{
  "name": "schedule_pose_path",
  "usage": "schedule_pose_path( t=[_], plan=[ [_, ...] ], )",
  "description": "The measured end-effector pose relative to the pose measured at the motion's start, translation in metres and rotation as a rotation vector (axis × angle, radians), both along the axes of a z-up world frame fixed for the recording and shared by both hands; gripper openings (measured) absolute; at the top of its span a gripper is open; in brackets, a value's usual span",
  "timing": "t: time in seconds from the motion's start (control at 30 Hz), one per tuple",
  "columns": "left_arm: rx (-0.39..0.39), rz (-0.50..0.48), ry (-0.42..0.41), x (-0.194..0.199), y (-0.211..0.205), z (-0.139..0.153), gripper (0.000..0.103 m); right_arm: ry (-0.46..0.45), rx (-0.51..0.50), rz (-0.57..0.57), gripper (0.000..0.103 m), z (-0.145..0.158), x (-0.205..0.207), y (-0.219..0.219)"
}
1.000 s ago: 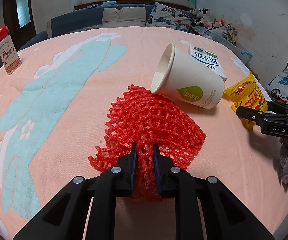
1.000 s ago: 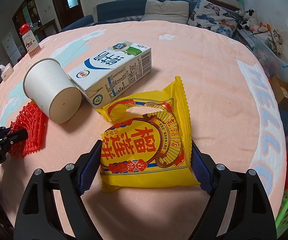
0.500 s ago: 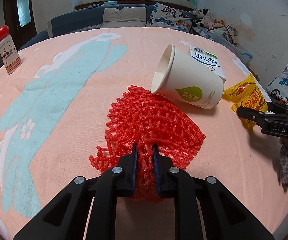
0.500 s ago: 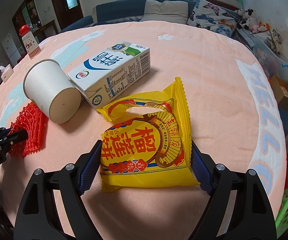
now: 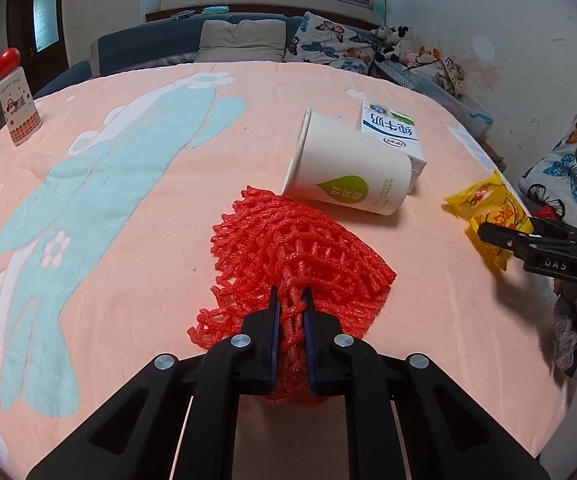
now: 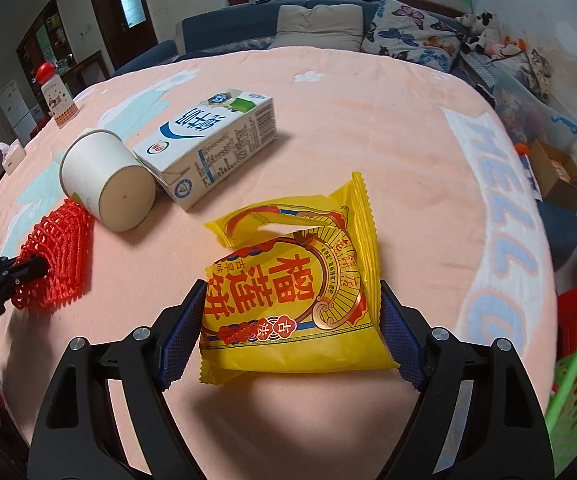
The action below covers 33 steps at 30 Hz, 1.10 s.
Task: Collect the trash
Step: 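Carry the packet with the right gripper into the basket while the left gripper carries the net over it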
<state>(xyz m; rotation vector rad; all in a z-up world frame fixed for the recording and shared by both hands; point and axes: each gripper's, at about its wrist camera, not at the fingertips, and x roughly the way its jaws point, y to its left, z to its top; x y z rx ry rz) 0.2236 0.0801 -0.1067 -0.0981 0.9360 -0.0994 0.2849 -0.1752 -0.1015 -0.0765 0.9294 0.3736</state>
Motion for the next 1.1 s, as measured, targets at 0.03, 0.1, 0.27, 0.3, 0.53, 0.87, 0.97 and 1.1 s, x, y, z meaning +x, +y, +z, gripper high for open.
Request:
schedule_pose_path(
  t=[0.03, 0.1, 0.27, 0.3, 0.53, 0.87, 0.97, 1.1],
  plan=[
    [-0.007, 0.0, 0.0, -0.003, 0.001, 0.001, 0.01, -0.001, 0.001, -0.005, 0.081, 0.001, -0.003, -0.003],
    [-0.009, -0.004, -0.008, -0.008, -0.001, 0.004, 0.01, -0.009, 0.009, -0.016, 0.081, 0.005, -0.009, -0.011],
    [-0.026, -0.024, -0.038, -0.025, -0.008, 0.02, 0.01, -0.032, 0.031, -0.039, 0.081, 0.016, -0.027, -0.03],
    [-0.03, -0.031, -0.046, -0.028, -0.01, 0.024, 0.01, -0.036, 0.036, -0.045, 0.081, 0.017, -0.031, -0.035],
    [-0.049, -0.124, -0.101, -0.04, -0.045, 0.049, 0.01, -0.056, 0.057, -0.1, 0.08, 0.025, -0.058, -0.07],
    [-0.091, -0.32, -0.124, -0.025, -0.129, 0.065, 0.01, -0.095, 0.073, -0.244, 0.08, 0.04, -0.099, -0.136],
    [-0.099, -0.389, -0.124, -0.021, -0.161, 0.069, 0.01, -0.108, 0.066, -0.311, 0.08, 0.044, -0.112, -0.164],
    [-0.099, -0.485, -0.127, -0.02, -0.207, 0.074, 0.01, -0.114, 0.048, -0.406, 0.08, 0.045, -0.129, -0.205]
  ],
)
